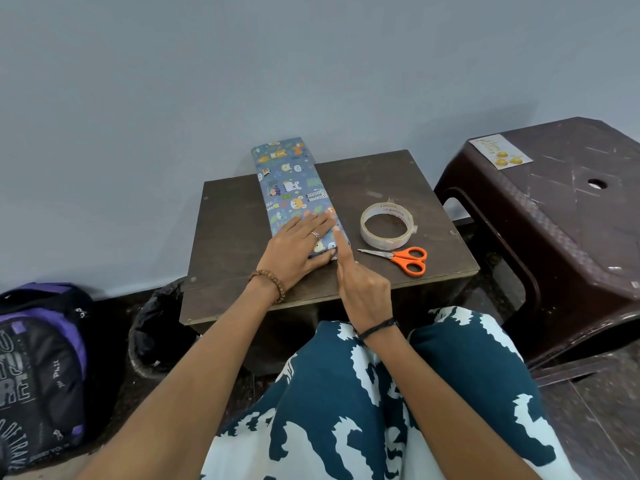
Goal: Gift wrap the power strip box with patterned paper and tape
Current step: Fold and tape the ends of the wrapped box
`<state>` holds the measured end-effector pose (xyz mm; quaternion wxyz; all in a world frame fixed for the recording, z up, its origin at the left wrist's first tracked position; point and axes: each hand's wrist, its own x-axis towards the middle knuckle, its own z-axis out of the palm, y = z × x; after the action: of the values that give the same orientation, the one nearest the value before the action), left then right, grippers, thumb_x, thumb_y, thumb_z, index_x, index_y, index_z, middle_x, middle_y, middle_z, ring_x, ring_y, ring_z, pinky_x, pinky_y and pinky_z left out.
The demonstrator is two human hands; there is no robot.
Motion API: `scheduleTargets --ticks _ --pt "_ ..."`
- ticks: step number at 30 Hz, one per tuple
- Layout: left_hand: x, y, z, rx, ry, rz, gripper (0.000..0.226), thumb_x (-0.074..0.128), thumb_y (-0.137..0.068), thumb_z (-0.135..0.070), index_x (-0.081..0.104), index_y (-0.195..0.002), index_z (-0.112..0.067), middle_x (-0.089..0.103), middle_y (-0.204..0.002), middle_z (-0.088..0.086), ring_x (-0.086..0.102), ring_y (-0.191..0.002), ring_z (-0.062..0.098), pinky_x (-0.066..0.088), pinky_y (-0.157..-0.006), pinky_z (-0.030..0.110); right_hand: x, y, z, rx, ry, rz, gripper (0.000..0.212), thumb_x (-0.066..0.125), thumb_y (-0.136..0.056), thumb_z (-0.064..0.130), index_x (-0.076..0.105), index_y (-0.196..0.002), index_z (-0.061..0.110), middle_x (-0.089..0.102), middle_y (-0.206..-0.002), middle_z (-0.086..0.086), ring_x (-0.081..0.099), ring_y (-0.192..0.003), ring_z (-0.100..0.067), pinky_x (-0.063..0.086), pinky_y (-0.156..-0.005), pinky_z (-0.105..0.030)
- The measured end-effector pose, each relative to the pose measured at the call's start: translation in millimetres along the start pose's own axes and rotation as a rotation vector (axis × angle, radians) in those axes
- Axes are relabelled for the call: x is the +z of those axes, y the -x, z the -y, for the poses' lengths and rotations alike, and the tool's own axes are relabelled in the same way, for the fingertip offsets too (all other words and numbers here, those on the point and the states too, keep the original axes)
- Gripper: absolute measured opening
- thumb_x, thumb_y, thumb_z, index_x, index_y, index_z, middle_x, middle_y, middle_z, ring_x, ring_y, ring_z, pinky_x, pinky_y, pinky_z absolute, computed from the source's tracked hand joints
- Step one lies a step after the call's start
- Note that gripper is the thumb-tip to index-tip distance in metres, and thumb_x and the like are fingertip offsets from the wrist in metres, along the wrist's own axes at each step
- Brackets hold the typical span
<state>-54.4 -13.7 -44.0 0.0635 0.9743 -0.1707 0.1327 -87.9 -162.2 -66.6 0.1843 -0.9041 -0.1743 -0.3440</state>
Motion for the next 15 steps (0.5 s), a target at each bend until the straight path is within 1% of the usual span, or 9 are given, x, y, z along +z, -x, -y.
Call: scheduleTargets --ticks 2,5,7,10,15 --pt "0.1 0.0 0.5 -0.004 0.004 0.002 0.057 0.047 -0.093 -0.042 0.03 -0.143 -0.021 0.031 -0.15 -0.003 0.026 -0.14 0.013 0.012 -0.116 0.027 0.4 1.2 2.1 0.01 -0.036 -0.002 0.079 0.077 -0.062 0.001 0.044 -0.132 0.015 0.043 -0.046 0.009 0.041 -0.039 -0.006 0.039 -0.045 -0.017" --pt "0.5 0.0 0.7 -0.007 0.003 0.004 0.058 0.048 -0.093 -0.043 0.032 -0.143 -0.02 0.031 -0.15 -0.003 0.026 -0.139 0.014 0.011 -0.116 0.026 0.0 6.0 5.8 0.005 -0.088 0.027 0.073 0.073 -0.06 -0.001 0.053 -0.13 0.011 0.054 -0.056 0.007 0.051 -0.051 -0.009 0.048 -0.058 -0.019" --pt "0.4 0.0 0.4 -0.004 0.008 0.008 0.058 0.049 -0.092 -0.043 0.033 -0.143 -0.019 0.032 -0.149 -0.001 0.027 -0.139 0.015 0.012 -0.116 0.027 -1.0 6.7 6.6 -0.01 -0.108 0.049 0.074 0.073 -0.059 -0.001 0.053 -0.129 0.008 0.06 -0.061 0.004 0.055 -0.056 -0.011 0.051 -0.06 -0.021" --pt "-0.3 0.0 -0.2 -0.004 0.006 0.007 0.058 0.048 -0.092 -0.043 0.033 -0.143 -0.019 0.033 -0.149 0.0 0.028 -0.139 0.015 0.013 -0.116 0.028 -4.5 6.2 5.9 -0.027 -0.111 0.089 0.074 0.073 -0.06 -0.001 0.051 -0.131 0.006 0.064 -0.064 0.003 0.06 -0.064 -0.015 0.052 -0.064 -0.022" --pt "-1.2 0.0 -1.1 -0.012 0.016 0.013 0.058 0.048 -0.092 -0.042 0.033 -0.143 -0.019 0.032 -0.149 -0.001 0.027 -0.139 0.015 0.013 -0.116 0.029 -10.9 3.1 4.8 -0.03 -0.129 0.124 0.075 0.076 -0.057 0.0 0.053 -0.128 0.002 0.064 -0.064 0.0 0.061 -0.064 -0.016 0.053 -0.064 -0.023"
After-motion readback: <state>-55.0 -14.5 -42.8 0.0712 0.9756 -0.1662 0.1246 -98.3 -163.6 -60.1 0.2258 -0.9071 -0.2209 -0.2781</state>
